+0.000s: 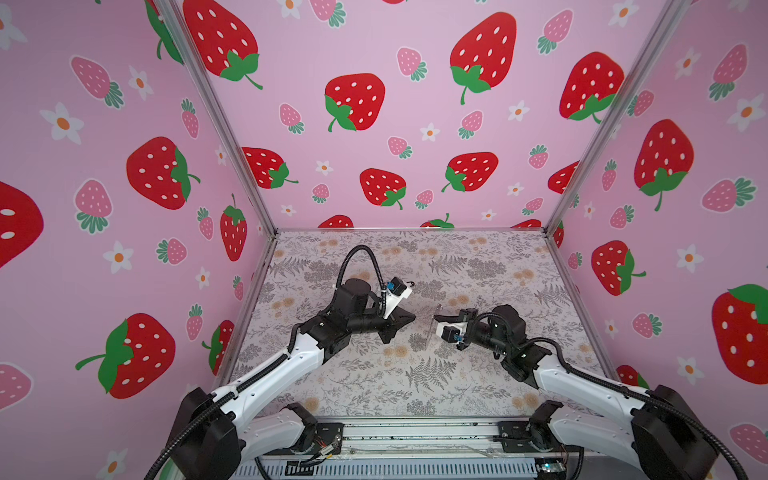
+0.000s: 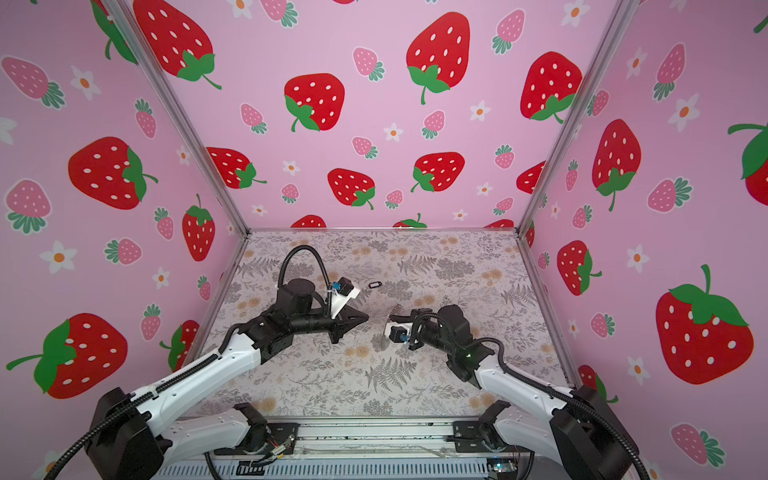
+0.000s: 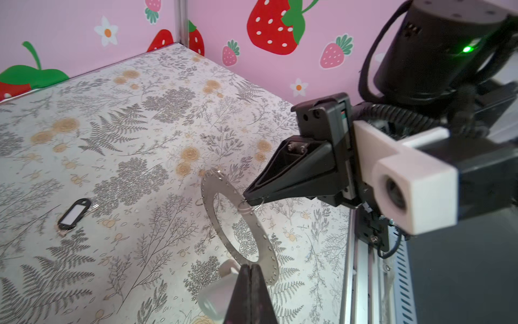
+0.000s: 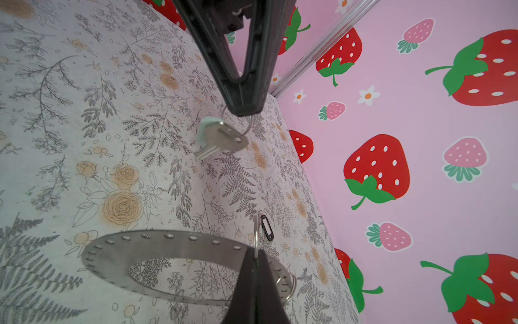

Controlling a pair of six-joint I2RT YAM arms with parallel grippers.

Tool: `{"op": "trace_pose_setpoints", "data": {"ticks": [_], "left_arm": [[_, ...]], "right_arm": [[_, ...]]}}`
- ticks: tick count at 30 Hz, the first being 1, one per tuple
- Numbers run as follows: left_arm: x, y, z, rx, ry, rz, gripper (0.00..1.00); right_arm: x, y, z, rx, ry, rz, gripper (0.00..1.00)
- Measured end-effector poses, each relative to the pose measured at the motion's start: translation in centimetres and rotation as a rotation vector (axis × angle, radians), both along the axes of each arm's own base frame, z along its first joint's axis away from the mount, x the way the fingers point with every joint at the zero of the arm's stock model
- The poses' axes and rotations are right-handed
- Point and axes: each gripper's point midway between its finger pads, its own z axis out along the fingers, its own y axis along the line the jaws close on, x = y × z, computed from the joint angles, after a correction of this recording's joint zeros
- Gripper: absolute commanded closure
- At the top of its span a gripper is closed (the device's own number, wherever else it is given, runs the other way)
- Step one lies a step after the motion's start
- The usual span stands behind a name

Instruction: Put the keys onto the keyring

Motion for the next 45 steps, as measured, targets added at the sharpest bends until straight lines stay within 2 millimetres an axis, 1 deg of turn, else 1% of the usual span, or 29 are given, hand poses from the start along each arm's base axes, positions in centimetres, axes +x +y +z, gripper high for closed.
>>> {"op": "trace_pose_setpoints", "data": {"ticks": [5, 8, 11, 14, 19, 26, 31, 40, 45], "left_arm": [[0.0, -1.3, 1.5, -0.046, 0.063, -0.061, 1.00], [0.1, -1.9, 1.5, -0.058, 0.122, -0.082, 1.00], [0.2, -2.4, 1.1, -0.056, 0.179, -0.090, 1.00], [0.0, -2.4, 0.7, -0.046, 0.228, -0.094, 1.00], [-0.1, -2.6, 1.0, -0.048, 0.272, -0.096, 1.00], [-0.5, -2.4, 0.4, -0.029, 0.321, -0.088, 1.00], [-0.8, -2.4, 0.1, -0.012, 0.344, -0.085, 1.00], [-1.0, -2.9, 0.7, -0.011, 0.341, -0.096, 1.00], [-1.1, -3.0, 0.5, -0.007, 0.356, -0.101, 1.00]], "right_arm": [[-0.1, -0.1, 0.4, -0.013, -0.080, -0.005, 1.00], [-0.4, -0.3, 0.7, -0.013, -0.125, 0.006, 1.00], [-0.7, -0.3, 1.1, -0.007, -0.158, 0.023, 1.00], [-1.1, -0.2, 1.3, 0.000, -0.178, 0.040, 1.00], [-1.6, -0.2, 1.6, 0.011, -0.209, 0.064, 1.00], [-2.3, -0.5, 1.4, 0.010, -0.264, 0.083, 1.00], [-2.3, -0.5, 1.9, 0.013, -0.322, 0.087, 1.00], [-2.5, -0.3, 2.8, 0.005, -0.425, 0.089, 1.00], [-2.6, -0.3, 2.8, -0.004, -0.463, 0.083, 1.00]]}}
